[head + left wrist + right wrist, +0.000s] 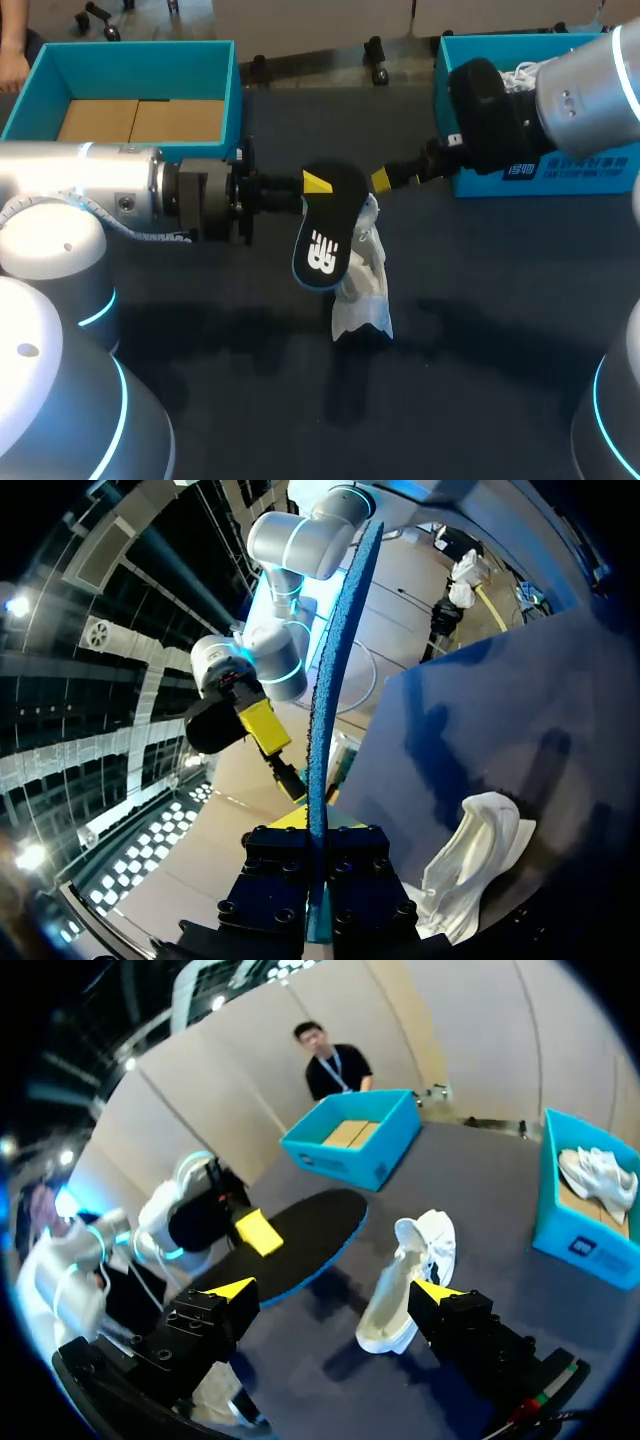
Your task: Take the shoe out of the shoebox, open the shoe tongue, remove and reinsert the insole, then place the shoe into the shoebox
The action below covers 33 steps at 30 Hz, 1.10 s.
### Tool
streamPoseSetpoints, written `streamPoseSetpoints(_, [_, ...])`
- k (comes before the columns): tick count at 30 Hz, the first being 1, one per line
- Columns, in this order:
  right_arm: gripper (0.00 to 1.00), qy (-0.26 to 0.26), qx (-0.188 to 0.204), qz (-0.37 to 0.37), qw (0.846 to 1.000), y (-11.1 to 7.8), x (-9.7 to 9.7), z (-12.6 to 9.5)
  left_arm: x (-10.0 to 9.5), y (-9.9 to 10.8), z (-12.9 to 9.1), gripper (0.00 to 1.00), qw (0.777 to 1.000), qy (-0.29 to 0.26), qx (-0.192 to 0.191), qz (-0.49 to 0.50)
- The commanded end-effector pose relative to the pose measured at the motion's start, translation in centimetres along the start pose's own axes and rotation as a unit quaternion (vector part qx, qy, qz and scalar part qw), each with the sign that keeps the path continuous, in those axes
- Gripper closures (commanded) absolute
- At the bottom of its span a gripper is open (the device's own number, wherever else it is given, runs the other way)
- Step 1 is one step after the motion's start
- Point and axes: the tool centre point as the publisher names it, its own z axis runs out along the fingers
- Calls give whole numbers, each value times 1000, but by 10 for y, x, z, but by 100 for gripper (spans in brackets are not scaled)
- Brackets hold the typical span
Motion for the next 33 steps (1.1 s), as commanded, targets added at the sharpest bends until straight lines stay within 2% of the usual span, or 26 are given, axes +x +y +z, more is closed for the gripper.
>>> streamPoseSetpoints(1, [0,23,26,-90,995,-3,-3,-10,-2,0,-3,100,1000,8,15,-11])
streamPoseSetpoints(3, [0,26,29,-135,990,-7,0,-13,-2,-2,-4,100,999,7,21,-26])
streamPoseSetpoints(9, [0,36,38,-189,981,-21,2,-22,-1,-7,-4,100,999,1,15,-50])
streamPoseSetpoints(17, [0,34,87,-280,955,-30,8,-24,-1,-7,-4,100,999,1,15,-50])
streamPoseSetpoints(23, [0,21,99,-320,942,-39,5,-24,-1,-7,-4,100,999,1,15,-50])
streamPoseSetpoints(29, [0,-1,117,-375,920,-44,0,-24,-1,-7,-4,100,999,1,15,-50])
streamPoseSetpoints(33, [0,3,131,-413,901,-47,-3,-22,-1,-7,-4,100,999,1,15,-50])
